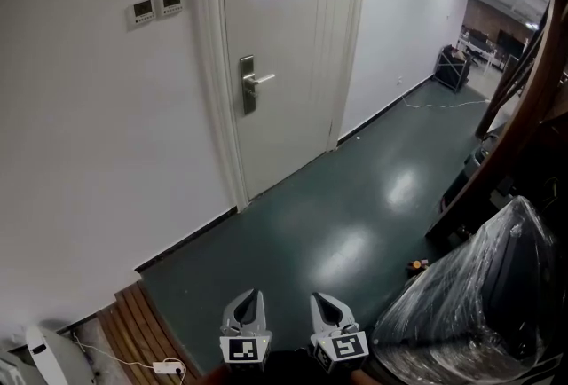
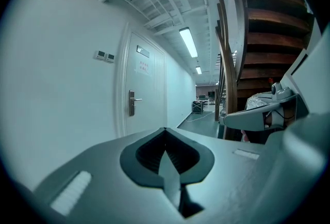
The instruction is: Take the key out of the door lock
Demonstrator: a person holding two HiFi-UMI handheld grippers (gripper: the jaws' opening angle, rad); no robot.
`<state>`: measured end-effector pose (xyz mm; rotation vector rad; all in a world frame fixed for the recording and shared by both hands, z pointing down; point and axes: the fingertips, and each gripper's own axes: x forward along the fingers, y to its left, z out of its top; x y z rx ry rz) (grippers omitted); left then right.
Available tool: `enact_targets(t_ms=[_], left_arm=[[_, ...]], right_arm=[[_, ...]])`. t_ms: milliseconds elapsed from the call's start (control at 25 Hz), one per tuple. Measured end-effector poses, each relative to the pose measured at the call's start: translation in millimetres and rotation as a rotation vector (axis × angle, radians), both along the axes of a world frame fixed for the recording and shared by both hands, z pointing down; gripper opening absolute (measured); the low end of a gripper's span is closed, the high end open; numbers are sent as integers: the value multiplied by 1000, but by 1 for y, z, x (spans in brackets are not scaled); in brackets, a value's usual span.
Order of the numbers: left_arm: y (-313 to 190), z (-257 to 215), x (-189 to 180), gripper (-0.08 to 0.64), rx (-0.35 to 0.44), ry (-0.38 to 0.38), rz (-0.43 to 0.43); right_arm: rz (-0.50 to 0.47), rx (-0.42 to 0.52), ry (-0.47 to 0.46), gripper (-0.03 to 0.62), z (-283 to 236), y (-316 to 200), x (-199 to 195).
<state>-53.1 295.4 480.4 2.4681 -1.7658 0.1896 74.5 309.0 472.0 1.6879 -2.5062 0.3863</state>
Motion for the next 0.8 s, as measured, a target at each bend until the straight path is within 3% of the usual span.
enact_targets(t_ms=[320, 800], left_arm=[[5, 2, 41, 18, -1, -24, -7], [-22, 15, 58, 18, -41, -35, -4]], right_arm=[[-5, 0, -30, -8, 10, 1, 43], [7, -34, -42, -8, 20, -25, 62]])
